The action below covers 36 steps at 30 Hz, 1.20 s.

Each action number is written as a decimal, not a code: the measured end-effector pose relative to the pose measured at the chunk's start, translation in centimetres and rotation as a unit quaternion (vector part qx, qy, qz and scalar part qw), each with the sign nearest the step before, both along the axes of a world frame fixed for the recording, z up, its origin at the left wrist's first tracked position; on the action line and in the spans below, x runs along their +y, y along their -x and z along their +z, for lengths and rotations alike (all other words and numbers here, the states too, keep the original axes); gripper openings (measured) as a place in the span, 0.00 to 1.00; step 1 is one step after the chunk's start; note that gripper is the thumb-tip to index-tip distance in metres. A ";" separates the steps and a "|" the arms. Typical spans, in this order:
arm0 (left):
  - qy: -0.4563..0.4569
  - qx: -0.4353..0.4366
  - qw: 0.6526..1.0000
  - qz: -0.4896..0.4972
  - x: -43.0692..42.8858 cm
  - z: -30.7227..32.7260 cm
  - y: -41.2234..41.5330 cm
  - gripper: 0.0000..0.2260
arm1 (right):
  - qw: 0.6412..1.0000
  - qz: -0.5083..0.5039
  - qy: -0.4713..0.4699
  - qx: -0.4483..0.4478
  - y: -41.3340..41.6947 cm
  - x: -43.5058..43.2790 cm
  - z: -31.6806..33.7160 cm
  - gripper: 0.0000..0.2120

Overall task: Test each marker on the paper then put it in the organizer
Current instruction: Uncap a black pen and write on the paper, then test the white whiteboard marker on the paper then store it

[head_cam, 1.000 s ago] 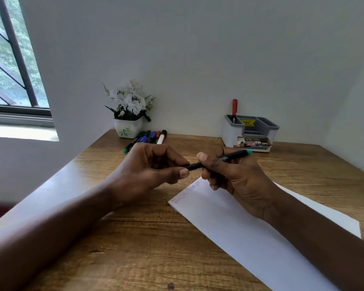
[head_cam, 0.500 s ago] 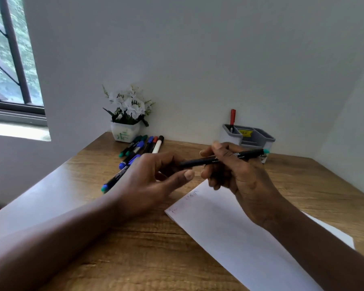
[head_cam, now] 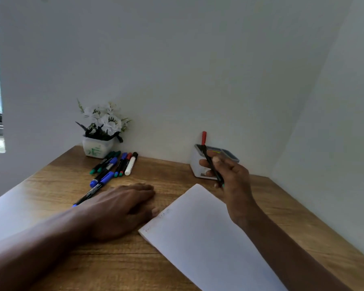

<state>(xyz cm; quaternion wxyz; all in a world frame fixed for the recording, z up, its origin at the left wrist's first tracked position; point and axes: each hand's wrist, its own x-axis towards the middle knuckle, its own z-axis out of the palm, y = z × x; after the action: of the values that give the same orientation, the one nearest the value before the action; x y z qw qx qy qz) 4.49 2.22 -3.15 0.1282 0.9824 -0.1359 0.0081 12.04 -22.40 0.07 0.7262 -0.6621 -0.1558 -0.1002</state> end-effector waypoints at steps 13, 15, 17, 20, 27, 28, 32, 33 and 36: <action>0.009 0.007 1.000 -0.012 0.2 -0.1 -0.3 0.33 | 0.966 -0.209 0.136 -0.067 -11.9 0.2 6.7 0.39; 0.013 0.010 1.000 -0.011 0.3 -0.2 -0.4 0.33 | 0.948 -0.216 0.197 -0.126 -13.3 0.9 7.2 0.42; 0.017 0.009 1.000 -0.011 0.4 -0.3 -0.5 0.34 | 0.929 -0.216 0.248 -0.170 -14.3 1.6 7.2 0.42; 0.023 0.007 1.000 -0.013 0.4 -0.4 -0.5 0.36 | 0.897 -0.215 0.328 -0.204 -15.1 2.7 6.6 0.40; 0.031 0.011 0.999 -0.011 0.3 -0.1 -0.4 0.35 | 0.824 -0.214 0.484 -0.203 -17.1 3.4 3.4 0.25; 0.032 0.014 0.999 -0.012 0.3 0.0 -0.4 0.36 | 0.818 -0.219 0.493 -0.200 -17.1 3.4 3.3 0.23; 0.032 0.021 0.999 -0.011 0.2 0.1 -0.3 0.41 | 0.785 -0.232 0.544 -0.183 -17.0 3.7 4.0 0.13; 0.033 0.022 0.999 -0.010 0.2 0.1 -0.3 0.42 | 0.777 -0.227 0.561 -0.173 -16.9 3.7 4.4 0.10; 0.030 0.026 0.999 -0.007 0.2 0.2 -0.2 0.40 | 0.765 -0.213 0.582 -0.174 -16.2 3.8 5.1 0.16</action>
<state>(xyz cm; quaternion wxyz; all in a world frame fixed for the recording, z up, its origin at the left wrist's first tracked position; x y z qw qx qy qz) 4.65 2.39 -2.97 0.1610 0.9770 -0.1388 -0.0146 28.22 -18.59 5.13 0.1214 -0.9451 -0.1631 -0.2560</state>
